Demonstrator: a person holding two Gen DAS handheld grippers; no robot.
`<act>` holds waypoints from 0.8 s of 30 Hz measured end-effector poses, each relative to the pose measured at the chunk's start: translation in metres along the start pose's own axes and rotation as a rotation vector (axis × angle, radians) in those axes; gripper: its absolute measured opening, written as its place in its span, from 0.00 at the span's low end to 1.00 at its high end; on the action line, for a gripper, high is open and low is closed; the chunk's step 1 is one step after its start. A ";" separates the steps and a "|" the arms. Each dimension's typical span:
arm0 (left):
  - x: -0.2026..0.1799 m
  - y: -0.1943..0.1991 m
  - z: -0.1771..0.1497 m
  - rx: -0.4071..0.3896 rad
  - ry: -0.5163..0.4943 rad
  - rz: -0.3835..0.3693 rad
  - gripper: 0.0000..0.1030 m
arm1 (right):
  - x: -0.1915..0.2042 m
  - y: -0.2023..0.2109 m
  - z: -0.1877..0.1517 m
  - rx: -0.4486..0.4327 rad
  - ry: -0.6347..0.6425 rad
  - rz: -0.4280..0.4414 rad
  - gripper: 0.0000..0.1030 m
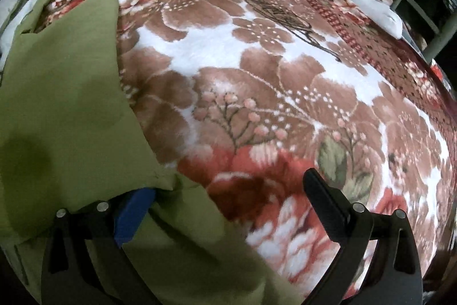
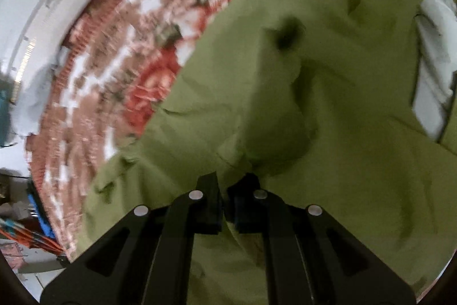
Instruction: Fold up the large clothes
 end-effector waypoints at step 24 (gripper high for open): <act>0.114 0.167 -0.148 0.005 0.084 0.073 0.95 | -0.001 0.155 0.055 -0.060 -0.054 0.042 0.95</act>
Point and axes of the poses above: each gripper's, at about its wrist camera, not at the fingertips, and y roughly against the way its jaws point, x to its left, z to its top, the point moved 8 cm from there along -y, roughly the way its jaws point, and after that the axes turned 13 degrees about -y, right-handed, at the moved point
